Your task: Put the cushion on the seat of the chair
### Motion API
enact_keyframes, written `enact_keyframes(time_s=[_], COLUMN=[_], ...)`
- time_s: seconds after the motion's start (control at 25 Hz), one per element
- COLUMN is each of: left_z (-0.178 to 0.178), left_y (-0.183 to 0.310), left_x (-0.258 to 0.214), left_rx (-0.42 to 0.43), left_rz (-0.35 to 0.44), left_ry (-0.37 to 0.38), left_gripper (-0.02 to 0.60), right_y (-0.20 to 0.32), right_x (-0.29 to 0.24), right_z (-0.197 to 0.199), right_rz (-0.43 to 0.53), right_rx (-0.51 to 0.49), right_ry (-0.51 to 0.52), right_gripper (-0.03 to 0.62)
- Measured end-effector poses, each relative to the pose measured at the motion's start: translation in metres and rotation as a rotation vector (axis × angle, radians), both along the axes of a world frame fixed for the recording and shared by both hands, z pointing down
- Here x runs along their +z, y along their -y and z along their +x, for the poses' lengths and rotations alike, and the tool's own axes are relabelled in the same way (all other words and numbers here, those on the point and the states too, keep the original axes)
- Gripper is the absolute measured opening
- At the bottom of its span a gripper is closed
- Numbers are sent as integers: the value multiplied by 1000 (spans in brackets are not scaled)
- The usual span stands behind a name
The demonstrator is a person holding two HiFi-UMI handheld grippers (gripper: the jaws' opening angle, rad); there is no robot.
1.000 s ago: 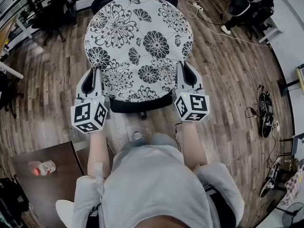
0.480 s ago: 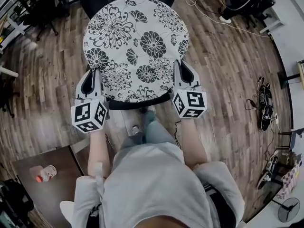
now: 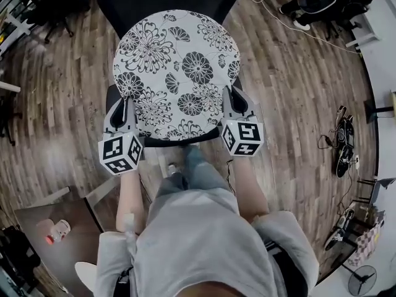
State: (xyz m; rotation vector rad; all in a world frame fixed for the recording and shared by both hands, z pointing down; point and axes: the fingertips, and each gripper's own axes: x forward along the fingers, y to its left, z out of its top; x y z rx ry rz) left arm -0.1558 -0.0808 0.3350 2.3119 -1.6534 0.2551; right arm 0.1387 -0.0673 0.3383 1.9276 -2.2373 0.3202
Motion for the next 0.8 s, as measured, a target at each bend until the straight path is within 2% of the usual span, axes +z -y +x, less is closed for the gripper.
enact_keyframes(time_s=[0.24,0.56,0.8], left_z=[10,15,15], left_y=[14,28,39], left_x=[44,87,113], left_rx=[-21,-42,-39], left_rz=[-81,-148,-129], left_ry=[-4,-12,18], left_gripper=[35,35,35], right_y=[21,44,57], right_x=[41,87,118], right_z=[8,13,12], right_rz=[-86,-192,-253], right_rx=[-23,-54,-71], right_ry=[-4,-4,-3], right_gripper=[28,28,28])
